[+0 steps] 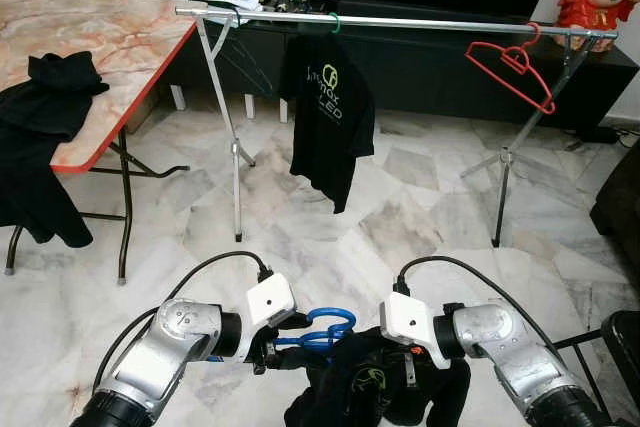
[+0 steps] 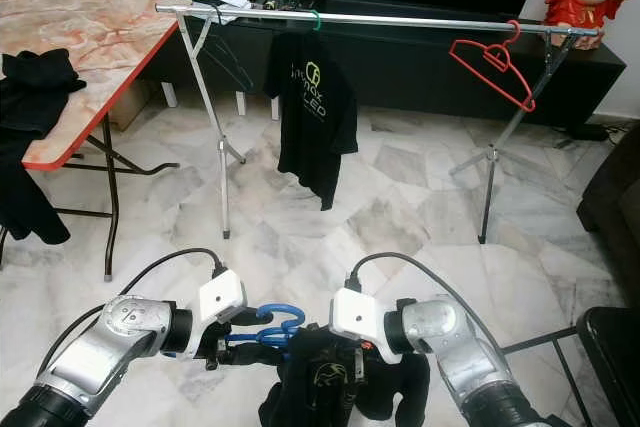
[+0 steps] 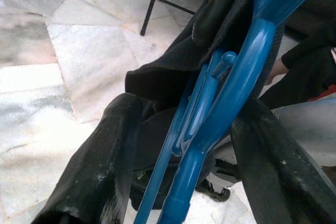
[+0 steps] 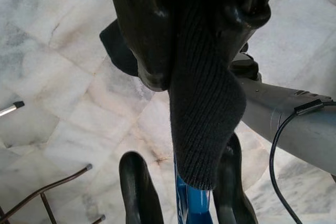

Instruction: Hang hanger

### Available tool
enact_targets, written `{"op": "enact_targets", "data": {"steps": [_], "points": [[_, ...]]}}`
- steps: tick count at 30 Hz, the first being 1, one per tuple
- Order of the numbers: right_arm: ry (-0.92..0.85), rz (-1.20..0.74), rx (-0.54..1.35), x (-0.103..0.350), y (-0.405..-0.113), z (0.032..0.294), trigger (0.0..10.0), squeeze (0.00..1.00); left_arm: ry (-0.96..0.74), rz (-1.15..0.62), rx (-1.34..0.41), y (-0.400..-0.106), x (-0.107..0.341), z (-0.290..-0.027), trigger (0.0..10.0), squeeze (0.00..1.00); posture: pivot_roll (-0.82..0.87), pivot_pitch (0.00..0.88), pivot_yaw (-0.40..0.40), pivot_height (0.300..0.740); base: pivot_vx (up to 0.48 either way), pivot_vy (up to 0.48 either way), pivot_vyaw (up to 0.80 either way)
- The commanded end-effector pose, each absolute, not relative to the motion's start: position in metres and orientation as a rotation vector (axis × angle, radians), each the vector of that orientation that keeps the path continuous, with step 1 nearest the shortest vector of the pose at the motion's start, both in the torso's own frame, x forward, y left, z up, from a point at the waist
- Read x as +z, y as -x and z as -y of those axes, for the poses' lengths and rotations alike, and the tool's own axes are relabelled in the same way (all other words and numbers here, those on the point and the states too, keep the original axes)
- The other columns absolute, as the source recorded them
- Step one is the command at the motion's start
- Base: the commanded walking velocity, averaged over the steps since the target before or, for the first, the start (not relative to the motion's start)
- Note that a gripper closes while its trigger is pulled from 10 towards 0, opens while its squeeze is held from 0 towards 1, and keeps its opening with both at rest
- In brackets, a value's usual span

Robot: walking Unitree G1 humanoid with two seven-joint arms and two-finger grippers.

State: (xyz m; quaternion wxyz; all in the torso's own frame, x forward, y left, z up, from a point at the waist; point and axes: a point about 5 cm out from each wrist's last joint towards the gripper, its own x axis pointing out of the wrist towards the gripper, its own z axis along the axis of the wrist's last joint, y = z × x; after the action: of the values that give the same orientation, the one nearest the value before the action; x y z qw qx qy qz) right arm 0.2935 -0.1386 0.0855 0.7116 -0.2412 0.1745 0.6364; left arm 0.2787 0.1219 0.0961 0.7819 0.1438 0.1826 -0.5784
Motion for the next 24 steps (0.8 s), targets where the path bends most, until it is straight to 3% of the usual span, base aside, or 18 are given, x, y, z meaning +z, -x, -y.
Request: {"op": "enact_targets", "data": {"steps": [1,2,4,5,7,24], "points": [[0.542,-0.341,1.424,0.0953,-0.2966,0.1343,0.0,0.0,-0.32,-0.388,-1.265,-0.2767,0.0976,-0.1185,4.5,0.0,0.0,0.096,-0.06,0.721,0.0,0.0,0.0],[0.541,-0.339,1.424,0.0956,-0.2969,0.1337,0.0,0.0,-0.318,-0.388,-1.264,-0.2767,0.0975,-0.1184,2.5,0.0,0.0,0.096,-0.06,0.721,0.0,0.0,0.0],[0.541,-0.338,1.424,0.0957,-0.297,0.1333,0.0,0.0,-0.317,-0.388,-1.263,-0.2768,0.0975,-0.1184,2.5,0.0,-0.01,0.094,-0.06,0.721,0.0,0.0,0.0],[0.541,-0.337,1.424,0.0959,-0.2971,0.1331,0.0,0.0,-0.315,-0.388,-1.262,-0.2769,0.0974,-0.1184,1.0,0.0,-0.01,0.094,-0.06,0.721,0.0,0.0,0.0],[0.54,-0.336,1.422,0.0961,-0.2975,0.1327,0.0,0.0,-0.311,-0.388,-1.261,-0.2771,0.0971,-0.1183,0.0,0.0,-0.01,0.094,-0.059,0.721,0.0,0.0,0.0],[0.54,-0.33,1.407,0.0976,-0.2987,0.1344,0.0,0.0,-0.308,-0.388,-1.267,-0.2776,0.0964,-0.1169,0.0,0.0,-0.01,0.084,-0.058,0.721,0.0,0.0,0.0]]}}
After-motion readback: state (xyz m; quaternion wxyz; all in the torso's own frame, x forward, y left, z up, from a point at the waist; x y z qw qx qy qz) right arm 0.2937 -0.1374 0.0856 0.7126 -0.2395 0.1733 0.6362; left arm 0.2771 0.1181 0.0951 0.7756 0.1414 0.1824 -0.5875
